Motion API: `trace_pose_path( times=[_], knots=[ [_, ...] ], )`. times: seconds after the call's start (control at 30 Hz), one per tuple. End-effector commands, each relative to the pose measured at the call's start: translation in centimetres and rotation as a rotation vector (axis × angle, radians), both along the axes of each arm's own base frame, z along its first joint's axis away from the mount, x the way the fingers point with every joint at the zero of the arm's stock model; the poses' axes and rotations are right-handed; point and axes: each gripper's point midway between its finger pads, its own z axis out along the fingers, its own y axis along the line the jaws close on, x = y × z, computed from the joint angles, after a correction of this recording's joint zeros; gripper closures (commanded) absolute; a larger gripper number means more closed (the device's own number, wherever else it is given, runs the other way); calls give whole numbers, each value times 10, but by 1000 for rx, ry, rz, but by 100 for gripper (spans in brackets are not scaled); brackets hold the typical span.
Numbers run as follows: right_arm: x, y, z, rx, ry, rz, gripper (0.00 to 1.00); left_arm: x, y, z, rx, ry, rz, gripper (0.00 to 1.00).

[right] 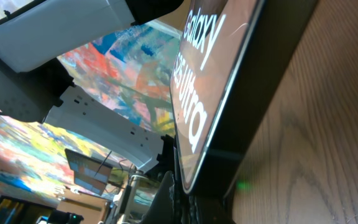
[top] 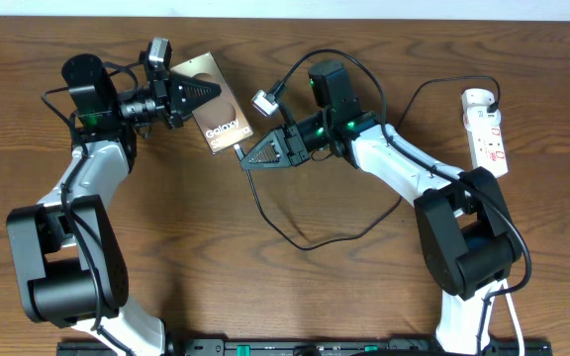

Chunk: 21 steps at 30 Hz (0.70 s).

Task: Plug charger to phone and switch on socket

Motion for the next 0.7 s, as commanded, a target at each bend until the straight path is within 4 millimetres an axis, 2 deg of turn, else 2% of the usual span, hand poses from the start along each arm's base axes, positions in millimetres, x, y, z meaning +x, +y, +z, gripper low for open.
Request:
trace_pose_path(
  times=[0.0, 0.53, 0.67],
  knots=[
    [-1, -2, 4, 11, 10, 17, 99, -6, -2, 17, 6, -50, -19, 93],
    [0, -1, 3, 7, 8, 11, 99, -6, -3, 17, 6, -51, -19, 93],
    [0, -1, 3, 7, 8, 10, 99, -8, -8, 17, 6, -52, -33, 93]
  ],
)
